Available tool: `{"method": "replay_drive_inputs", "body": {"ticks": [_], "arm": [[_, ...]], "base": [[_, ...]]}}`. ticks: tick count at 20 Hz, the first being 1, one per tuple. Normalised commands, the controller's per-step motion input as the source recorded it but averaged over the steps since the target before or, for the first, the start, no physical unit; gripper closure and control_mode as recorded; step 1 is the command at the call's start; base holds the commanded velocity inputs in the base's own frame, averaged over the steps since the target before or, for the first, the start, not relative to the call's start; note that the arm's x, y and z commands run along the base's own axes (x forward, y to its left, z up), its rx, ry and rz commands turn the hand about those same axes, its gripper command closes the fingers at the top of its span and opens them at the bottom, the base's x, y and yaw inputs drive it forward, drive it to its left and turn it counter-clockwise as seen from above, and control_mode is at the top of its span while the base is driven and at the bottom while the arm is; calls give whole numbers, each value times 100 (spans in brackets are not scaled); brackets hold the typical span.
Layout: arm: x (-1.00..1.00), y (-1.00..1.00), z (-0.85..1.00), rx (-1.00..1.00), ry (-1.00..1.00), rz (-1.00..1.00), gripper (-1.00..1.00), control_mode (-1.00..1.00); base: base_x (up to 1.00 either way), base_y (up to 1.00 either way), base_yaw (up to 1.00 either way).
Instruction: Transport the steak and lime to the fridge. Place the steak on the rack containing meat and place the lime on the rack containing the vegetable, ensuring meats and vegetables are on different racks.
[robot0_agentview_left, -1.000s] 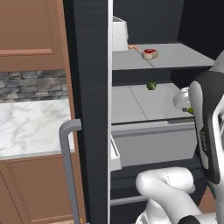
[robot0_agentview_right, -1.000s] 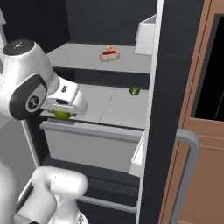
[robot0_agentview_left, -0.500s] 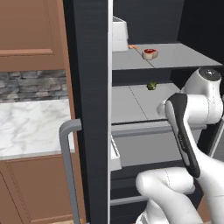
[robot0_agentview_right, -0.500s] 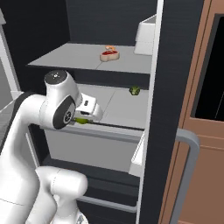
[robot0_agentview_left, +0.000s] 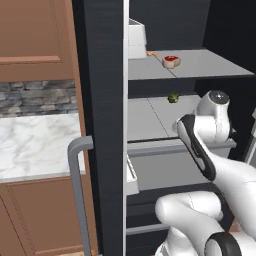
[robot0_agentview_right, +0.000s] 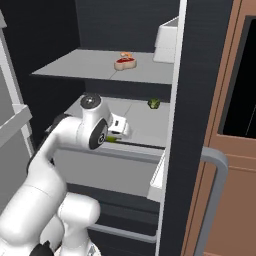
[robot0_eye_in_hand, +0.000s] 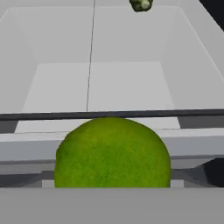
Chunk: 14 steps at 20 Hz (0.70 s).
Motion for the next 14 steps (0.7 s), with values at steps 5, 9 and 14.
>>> {"method": "replay_drive_inputs", "body": {"ticks": [5,9,14], "arm": [[93,-22,-27,0,7,0,100,-100],[75,-11,-8,3,9,0,100,-100],[60,-9,-16,2,1,0,100,-100]], "base": [[0,0,0],[0,0,0],[0,0,0]]}}
